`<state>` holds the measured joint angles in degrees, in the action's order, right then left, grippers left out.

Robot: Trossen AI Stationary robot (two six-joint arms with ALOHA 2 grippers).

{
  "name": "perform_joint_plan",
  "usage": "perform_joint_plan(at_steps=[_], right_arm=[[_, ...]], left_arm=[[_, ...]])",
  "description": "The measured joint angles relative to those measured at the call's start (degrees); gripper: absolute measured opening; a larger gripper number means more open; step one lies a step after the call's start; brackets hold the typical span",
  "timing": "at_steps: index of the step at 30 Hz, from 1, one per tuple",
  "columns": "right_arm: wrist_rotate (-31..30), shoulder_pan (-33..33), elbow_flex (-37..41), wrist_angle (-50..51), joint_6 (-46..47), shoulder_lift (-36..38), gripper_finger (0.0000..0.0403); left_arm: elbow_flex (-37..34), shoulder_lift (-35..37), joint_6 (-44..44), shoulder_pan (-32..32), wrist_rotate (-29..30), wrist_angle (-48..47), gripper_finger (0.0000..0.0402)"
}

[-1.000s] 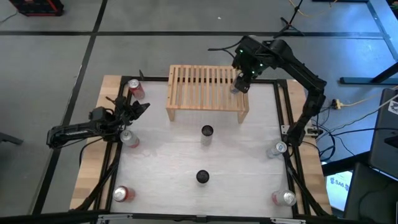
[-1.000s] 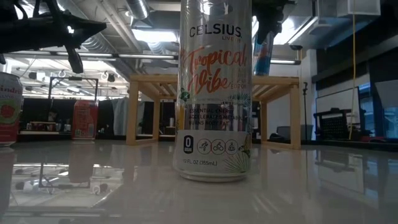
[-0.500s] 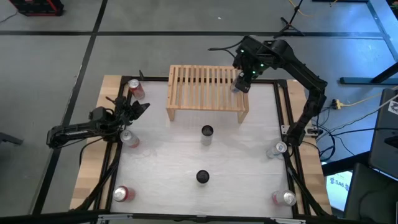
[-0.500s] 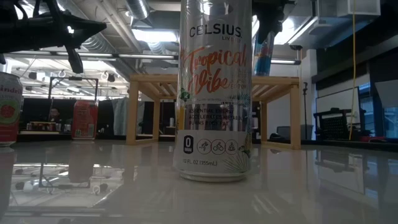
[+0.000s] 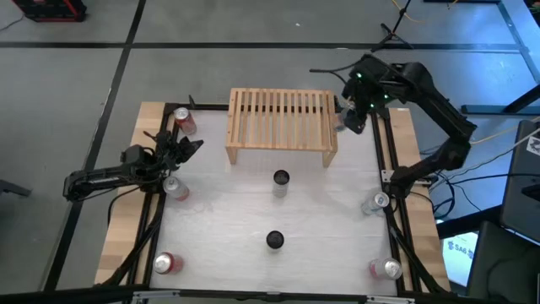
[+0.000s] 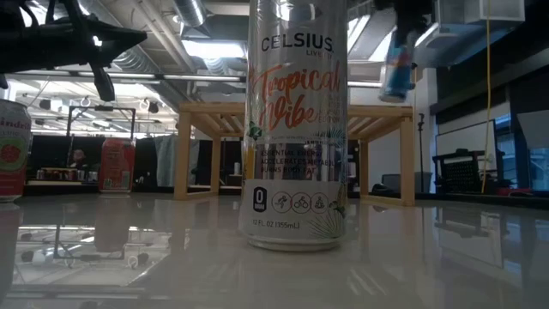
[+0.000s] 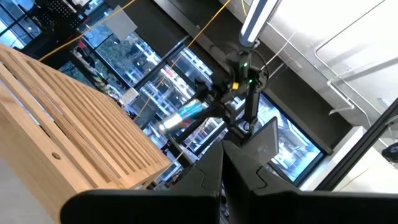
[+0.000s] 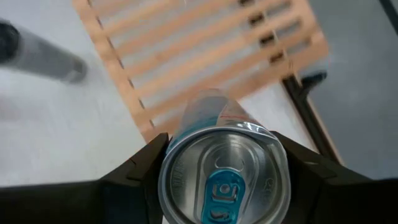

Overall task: Place canned beverage on shelf
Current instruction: Put the left blue soda can on the shelf

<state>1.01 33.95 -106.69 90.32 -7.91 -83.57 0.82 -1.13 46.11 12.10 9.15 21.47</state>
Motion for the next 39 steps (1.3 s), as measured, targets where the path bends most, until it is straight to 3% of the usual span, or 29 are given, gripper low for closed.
perform_joint_plan(at_steps=[6,31,39], right_arm=[[0.59,0.59,2.6,-2.3,-0.08,2.71,0.021],[2.61,-0.22,2.24,-9.3,-2.57,-5.13,0.021],[2.01,-0.19,2.29,-11.01,-2.59,-5.26,0.0303]], left_arm=[[0.0,0.0,-0.13,-0.01,0.37,-0.01,0.0],[0.0,0.0,-2.14,-0.02,1.18,-0.01,0.0],[0.0,0.0,-2.14,0.0,1.25,-0.01,0.0]])
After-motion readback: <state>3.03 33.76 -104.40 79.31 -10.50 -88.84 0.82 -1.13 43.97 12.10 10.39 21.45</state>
